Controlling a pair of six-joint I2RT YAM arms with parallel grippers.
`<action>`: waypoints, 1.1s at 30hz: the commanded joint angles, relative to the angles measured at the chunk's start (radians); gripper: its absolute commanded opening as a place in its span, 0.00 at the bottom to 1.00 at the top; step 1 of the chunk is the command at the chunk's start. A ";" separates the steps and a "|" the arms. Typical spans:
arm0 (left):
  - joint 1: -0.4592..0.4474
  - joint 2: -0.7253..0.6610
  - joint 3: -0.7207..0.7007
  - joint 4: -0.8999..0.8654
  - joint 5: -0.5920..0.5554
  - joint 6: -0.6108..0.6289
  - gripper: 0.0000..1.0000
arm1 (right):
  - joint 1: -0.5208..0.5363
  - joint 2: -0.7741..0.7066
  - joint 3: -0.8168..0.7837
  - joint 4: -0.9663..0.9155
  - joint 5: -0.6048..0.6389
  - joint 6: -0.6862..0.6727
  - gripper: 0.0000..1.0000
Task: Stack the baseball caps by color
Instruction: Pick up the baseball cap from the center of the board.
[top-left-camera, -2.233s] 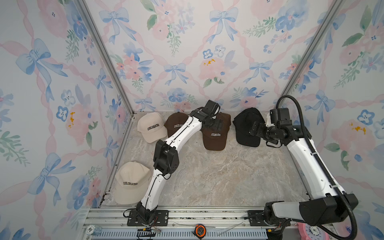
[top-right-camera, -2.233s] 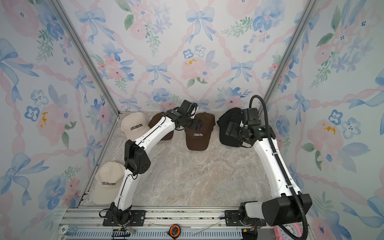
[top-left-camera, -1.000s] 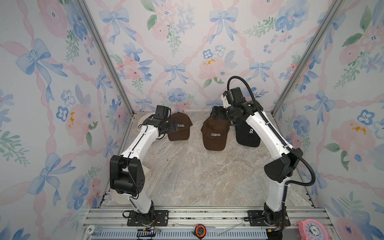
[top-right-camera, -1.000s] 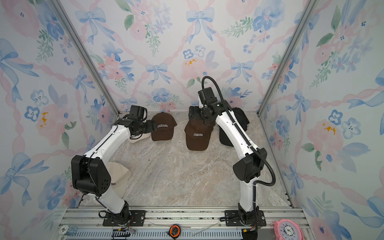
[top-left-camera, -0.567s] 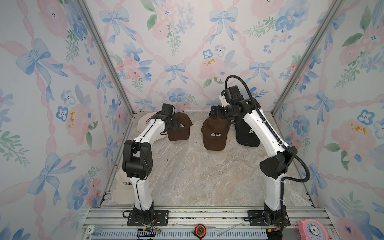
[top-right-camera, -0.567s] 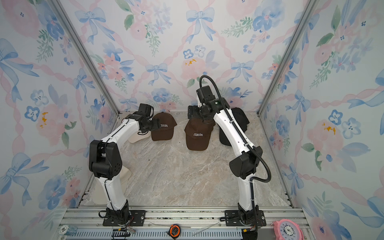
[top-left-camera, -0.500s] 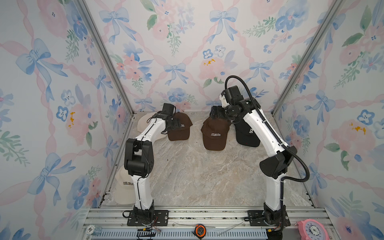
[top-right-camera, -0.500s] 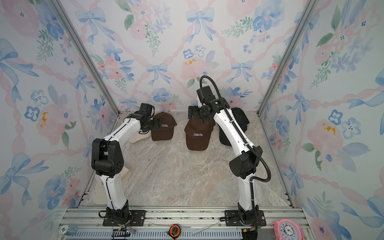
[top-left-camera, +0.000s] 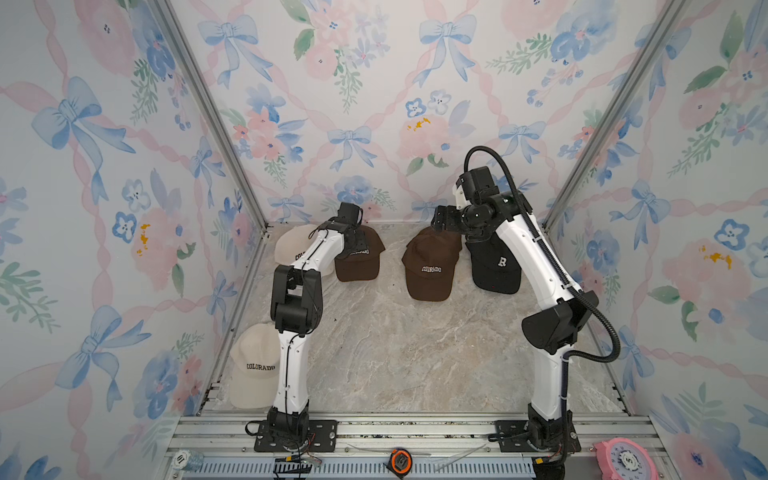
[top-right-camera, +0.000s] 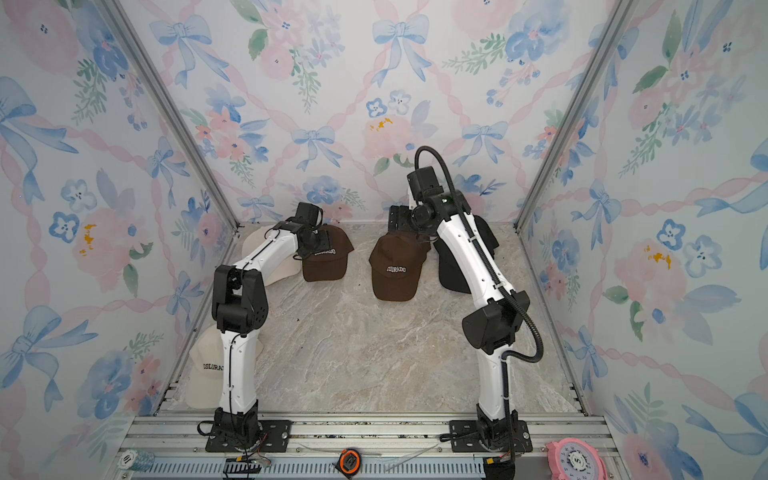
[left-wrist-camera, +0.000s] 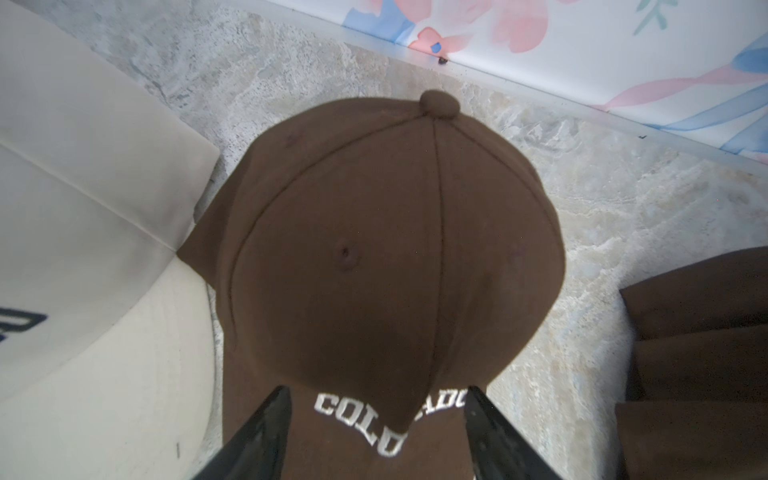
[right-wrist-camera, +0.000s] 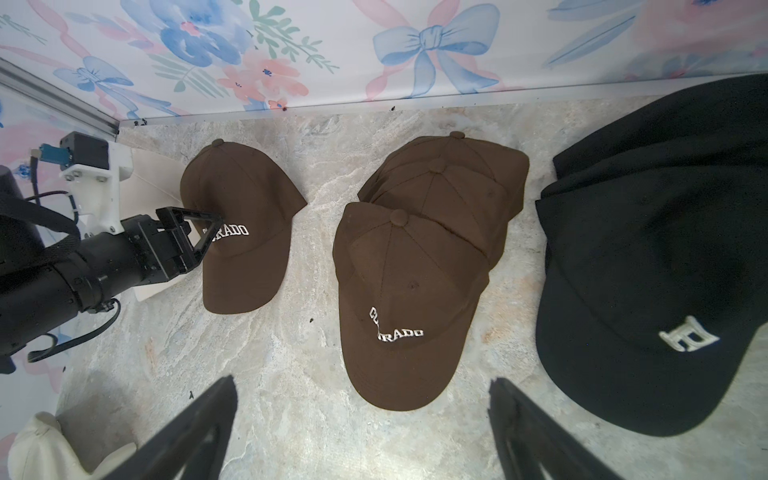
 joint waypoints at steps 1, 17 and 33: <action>-0.002 0.041 0.043 -0.008 -0.002 0.001 0.63 | -0.021 0.018 0.028 -0.047 0.010 -0.003 0.96; -0.041 0.066 0.145 -0.052 -0.007 0.025 0.00 | -0.050 -0.034 -0.046 -0.038 0.021 -0.007 0.96; -0.121 -0.208 0.002 -0.077 -0.092 0.045 0.00 | -0.050 -0.326 -0.447 0.131 0.019 0.027 0.96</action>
